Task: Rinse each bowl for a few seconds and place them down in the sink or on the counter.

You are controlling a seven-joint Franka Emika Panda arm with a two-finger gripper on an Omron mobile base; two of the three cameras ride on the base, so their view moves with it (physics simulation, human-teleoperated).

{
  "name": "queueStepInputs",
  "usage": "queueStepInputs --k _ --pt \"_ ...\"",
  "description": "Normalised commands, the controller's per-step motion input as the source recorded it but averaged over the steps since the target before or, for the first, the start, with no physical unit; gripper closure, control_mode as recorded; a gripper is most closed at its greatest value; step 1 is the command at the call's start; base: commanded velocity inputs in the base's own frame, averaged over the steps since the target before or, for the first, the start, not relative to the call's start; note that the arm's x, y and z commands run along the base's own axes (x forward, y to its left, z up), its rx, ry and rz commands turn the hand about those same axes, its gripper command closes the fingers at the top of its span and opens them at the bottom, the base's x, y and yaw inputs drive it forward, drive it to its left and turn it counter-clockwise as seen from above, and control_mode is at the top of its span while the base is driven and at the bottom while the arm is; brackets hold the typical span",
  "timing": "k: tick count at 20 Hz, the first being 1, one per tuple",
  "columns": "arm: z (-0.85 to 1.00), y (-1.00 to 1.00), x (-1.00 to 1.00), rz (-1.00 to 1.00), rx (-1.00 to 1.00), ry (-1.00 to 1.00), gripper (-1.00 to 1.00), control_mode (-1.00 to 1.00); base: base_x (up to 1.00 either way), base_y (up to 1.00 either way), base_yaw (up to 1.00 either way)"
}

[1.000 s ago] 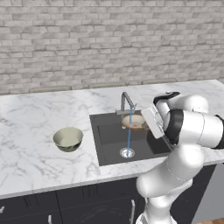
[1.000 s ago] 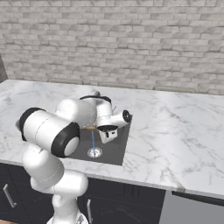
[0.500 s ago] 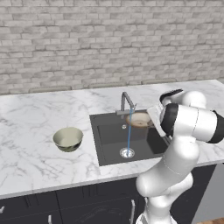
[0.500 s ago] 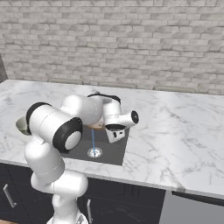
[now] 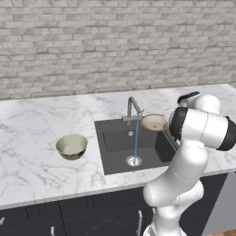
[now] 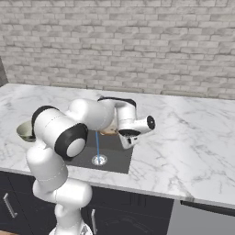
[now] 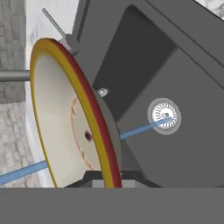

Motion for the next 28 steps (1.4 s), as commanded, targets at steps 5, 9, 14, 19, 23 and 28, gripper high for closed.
queueStepInputs --k 5,9,14,19,23,28 --pt "0.08 -0.28 0.00 0.00 -0.06 -0.01 1.00 -1.00 0.00 0.00 0.00" --pt "0.02 -0.34 -0.02 -0.03 -0.06 0.00 1.00 -1.00 0.00 0.00 0.00" --pt "0.00 -0.37 -0.08 -0.11 -0.06 0.01 1.00 -1.00 0.00 0.00 0.00" --pt "0.00 -0.48 -0.06 -0.18 0.00 0.03 1.00 -1.00 0.00 0.00 0.00" --pt "0.00 -0.46 -0.08 -0.26 0.00 0.03 1.00 -1.00 0.00 0.00 0.00" --pt "0.00 -0.30 -0.04 -0.36 0.00 0.04 1.00 -1.00 0.00 0.00 0.00"
